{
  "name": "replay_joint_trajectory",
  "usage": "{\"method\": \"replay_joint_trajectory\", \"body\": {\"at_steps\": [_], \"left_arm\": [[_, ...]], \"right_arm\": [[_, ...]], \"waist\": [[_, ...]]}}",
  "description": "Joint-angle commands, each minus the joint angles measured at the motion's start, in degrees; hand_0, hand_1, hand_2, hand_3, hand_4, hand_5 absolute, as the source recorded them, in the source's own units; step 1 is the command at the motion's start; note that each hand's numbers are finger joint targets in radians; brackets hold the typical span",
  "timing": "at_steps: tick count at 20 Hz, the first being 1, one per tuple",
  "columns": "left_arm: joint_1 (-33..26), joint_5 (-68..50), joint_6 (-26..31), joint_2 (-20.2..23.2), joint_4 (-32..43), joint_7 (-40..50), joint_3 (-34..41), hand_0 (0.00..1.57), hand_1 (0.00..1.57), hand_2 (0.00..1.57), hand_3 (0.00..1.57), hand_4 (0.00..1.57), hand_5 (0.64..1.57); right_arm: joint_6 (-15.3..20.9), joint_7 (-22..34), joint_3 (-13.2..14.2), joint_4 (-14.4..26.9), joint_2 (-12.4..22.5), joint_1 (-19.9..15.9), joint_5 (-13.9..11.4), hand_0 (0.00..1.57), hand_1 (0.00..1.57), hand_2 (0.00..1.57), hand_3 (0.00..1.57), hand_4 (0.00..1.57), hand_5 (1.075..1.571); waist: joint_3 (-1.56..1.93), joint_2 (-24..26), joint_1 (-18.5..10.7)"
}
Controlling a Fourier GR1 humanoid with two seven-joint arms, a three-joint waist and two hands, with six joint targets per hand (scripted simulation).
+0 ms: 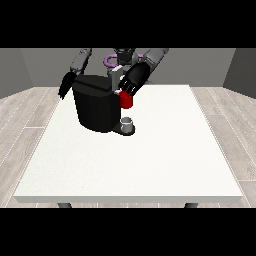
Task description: Insert the coffee pod into the coffee machine and close the lid
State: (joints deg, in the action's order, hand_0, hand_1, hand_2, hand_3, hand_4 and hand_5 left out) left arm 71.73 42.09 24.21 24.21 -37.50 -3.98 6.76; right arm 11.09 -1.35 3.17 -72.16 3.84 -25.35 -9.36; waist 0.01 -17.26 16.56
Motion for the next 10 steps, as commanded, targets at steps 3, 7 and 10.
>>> {"method": "replay_joint_trajectory", "body": {"at_steps": [3, 7, 10], "left_arm": [[1.0, 0.7, -1.2, -0.7, 0.1, 0.1, -0.2, 1.17, 1.17, 1.24, 1.19, 0.41, 1.571], [1.9, 0.4, 0.8, 2.0, 1.2, -1.8, 0.6, 1.23, 1.23, 1.27, 1.21, 0.39, 1.571], [1.7, 0.9, -1.0, -0.3, 0.2, -0.8, -0.1, 1.21, 1.21, 1.24, 1.21, 0.36, 1.571]], "right_arm": [[-0.6, 0.6, 1.6, 1.2, 1.6, -2.1, 0.7, 0.0, 0.0, 0.0, 0.0, 0.1, 1.571], [-0.4, 1.9, 0.3, 0.1, 0.4, -1.0, 0.4, 0.0, 0.0, 0.0, 0.0, 0.0, 1.571], [-0.3, -0.3, 1.3, 2.3, 1.8, -1.5, -0.1, 0.0, 0.0, 0.0, 0.0, 0.0, 1.571]], "waist": [[0.02, -0.9, -0.1], [0.01, -0.2, 0.8], [0.02, -0.3, -0.6]]}}
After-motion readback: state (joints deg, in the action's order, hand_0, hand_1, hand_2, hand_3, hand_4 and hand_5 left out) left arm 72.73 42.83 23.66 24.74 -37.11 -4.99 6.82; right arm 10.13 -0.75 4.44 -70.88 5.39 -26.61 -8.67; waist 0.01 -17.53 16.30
